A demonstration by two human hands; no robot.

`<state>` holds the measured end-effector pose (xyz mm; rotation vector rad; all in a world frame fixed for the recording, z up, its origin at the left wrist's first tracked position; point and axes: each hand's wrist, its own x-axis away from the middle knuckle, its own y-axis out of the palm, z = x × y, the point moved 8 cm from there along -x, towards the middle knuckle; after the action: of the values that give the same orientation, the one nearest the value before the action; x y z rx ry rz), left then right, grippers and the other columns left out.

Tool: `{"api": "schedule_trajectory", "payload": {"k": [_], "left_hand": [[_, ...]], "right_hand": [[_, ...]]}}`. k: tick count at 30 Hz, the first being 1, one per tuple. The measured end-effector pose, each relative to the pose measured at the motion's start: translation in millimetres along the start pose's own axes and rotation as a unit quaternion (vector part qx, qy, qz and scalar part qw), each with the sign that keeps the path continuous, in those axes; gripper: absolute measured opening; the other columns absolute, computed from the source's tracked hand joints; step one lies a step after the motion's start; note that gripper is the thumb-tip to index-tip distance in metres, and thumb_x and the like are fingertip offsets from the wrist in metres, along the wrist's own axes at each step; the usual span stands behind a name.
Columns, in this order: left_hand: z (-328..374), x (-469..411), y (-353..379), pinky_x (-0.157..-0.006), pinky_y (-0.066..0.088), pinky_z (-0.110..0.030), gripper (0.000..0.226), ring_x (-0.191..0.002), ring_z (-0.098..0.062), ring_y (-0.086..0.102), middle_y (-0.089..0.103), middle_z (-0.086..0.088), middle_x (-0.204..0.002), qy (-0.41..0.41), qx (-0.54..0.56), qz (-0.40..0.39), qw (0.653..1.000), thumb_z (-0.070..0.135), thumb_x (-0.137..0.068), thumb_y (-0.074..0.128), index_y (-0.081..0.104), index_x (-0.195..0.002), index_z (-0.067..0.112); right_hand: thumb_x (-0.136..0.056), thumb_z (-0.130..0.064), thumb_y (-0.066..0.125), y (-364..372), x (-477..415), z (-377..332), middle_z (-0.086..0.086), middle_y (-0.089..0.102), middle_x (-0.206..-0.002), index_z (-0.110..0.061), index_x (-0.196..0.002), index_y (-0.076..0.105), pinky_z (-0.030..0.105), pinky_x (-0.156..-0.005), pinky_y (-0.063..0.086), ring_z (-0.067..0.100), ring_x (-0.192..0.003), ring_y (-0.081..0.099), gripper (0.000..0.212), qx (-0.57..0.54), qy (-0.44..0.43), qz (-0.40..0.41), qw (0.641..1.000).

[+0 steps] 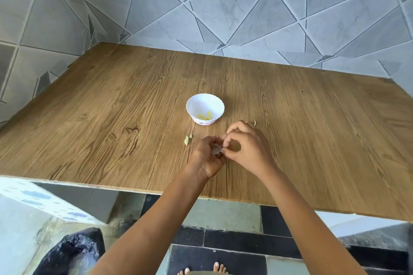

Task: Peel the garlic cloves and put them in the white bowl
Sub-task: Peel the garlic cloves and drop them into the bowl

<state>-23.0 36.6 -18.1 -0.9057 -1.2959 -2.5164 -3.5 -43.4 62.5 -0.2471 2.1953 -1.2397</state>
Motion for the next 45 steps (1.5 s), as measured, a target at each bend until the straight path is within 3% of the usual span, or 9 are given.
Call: {"api": "schedule_trajectory", "payload": {"k": [5,8,12,17,23,27,32,38,45], "left_hand": [[-5,-5,0,-0.063,0.052,-0.026,0.037,-0.071,-0.017,0.060,0.062,-0.011,-0.077,-0.023,-0.004,-0.015,1.000,0.017,-0.100,0.033,0.060,-0.081,0.001],[-7,-6,-1,-0.070,0.053,-0.028,0.037,-0.077,-0.019,0.060,0.063,-0.012,-0.077,-0.031,0.009,-0.014,0.999,0.017,-0.100,0.034,0.061,-0.082,0.000],[-10,-8,-2,-0.060,0.056,-0.025,0.037,-0.075,-0.019,0.061,0.067,-0.010,-0.068,-0.038,0.009,-0.011,0.999,0.017,-0.099,0.035,0.062,-0.081,0.000],[-13,-12,-4,-0.059,0.057,-0.026,0.037,-0.076,-0.020,0.061,0.065,-0.012,-0.072,-0.040,0.013,-0.003,0.999,0.017,-0.100,0.035,0.061,-0.081,-0.001],[2,-10,-12,-0.061,0.057,-0.026,0.036,-0.078,-0.019,0.061,0.062,-0.011,-0.082,-0.018,0.023,0.011,1.000,0.016,-0.099,0.035,0.061,-0.081,0.000],[21,-6,-22,-0.064,0.056,-0.026,0.035,-0.079,-0.019,0.060,0.061,-0.011,-0.085,0.009,0.041,0.019,0.999,0.016,-0.099,0.035,0.060,-0.080,0.000],[33,3,-35,-0.077,0.051,-0.028,0.034,-0.080,-0.019,0.059,0.061,-0.011,-0.084,0.030,0.058,0.028,0.998,0.015,-0.099,0.036,0.060,-0.081,0.000],[34,7,-45,-0.062,0.056,-0.024,0.034,-0.076,-0.018,0.060,0.066,-0.009,-0.069,0.032,0.059,0.036,0.997,0.015,-0.098,0.037,0.061,-0.080,0.000],[34,6,-51,-0.059,0.056,-0.025,0.035,-0.076,-0.019,0.060,0.065,-0.010,-0.071,0.034,0.059,0.047,0.997,0.016,-0.099,0.036,0.062,-0.080,0.000]], "right_hand": [[-0.072,-0.021,0.078,-7,20,24,-0.007,0.061,-0.098,-0.016,-0.069,0.060,0.030,-0.073,0.046,0.013,-0.096,0.057,0.019,-0.065,0.058,0.007,0.996],[-0.077,-0.023,0.075,-4,36,41,-0.008,0.061,-0.104,-0.015,-0.076,0.065,0.030,-0.080,0.045,0.012,-0.100,0.057,0.012,-0.098,0.083,-0.027,0.991],[-0.083,-0.022,0.070,8,69,60,-0.011,0.063,-0.092,-0.018,-0.089,0.070,0.030,-0.080,0.050,0.007,-0.088,0.059,0.007,-0.089,0.128,-0.111,0.982],[-0.082,-0.022,0.071,16,86,63,-0.011,0.059,-0.083,-0.017,-0.084,0.068,0.013,-0.068,0.041,0.000,-0.074,0.053,0.006,-0.065,0.167,-0.132,0.975],[-0.092,-0.023,0.052,24,73,49,-0.015,0.049,-0.090,-0.022,-0.088,0.058,0.024,-0.071,0.047,0.005,-0.080,0.052,0.007,0.076,0.103,-0.204,0.971],[-0.095,-0.018,0.045,32,63,48,-0.011,0.051,-0.099,-0.019,-0.094,0.051,0.018,-0.060,0.037,0.006,-0.077,0.049,0.006,0.073,0.090,-0.204,0.972],[-0.092,-0.020,0.056,52,41,33,-0.011,0.051,-0.091,-0.015,-0.088,0.056,0.030,-0.059,0.045,0.010,-0.073,0.051,0.006,-0.004,0.065,-0.123,0.990],[-0.083,-0.020,0.069,67,21,22,-0.010,0.058,-0.081,-0.018,-0.077,0.063,0.039,-0.060,0.050,0.014,-0.074,0.057,0.008,-0.024,0.064,-0.085,0.994],[-0.092,-0.016,0.051,76,11,12,-0.007,0.056,-0.100,-0.019,-0.096,0.059,0.025,-0.065,0.037,0.015,-0.089,0.057,0.009,0.087,0.047,-0.204,0.974]]}}
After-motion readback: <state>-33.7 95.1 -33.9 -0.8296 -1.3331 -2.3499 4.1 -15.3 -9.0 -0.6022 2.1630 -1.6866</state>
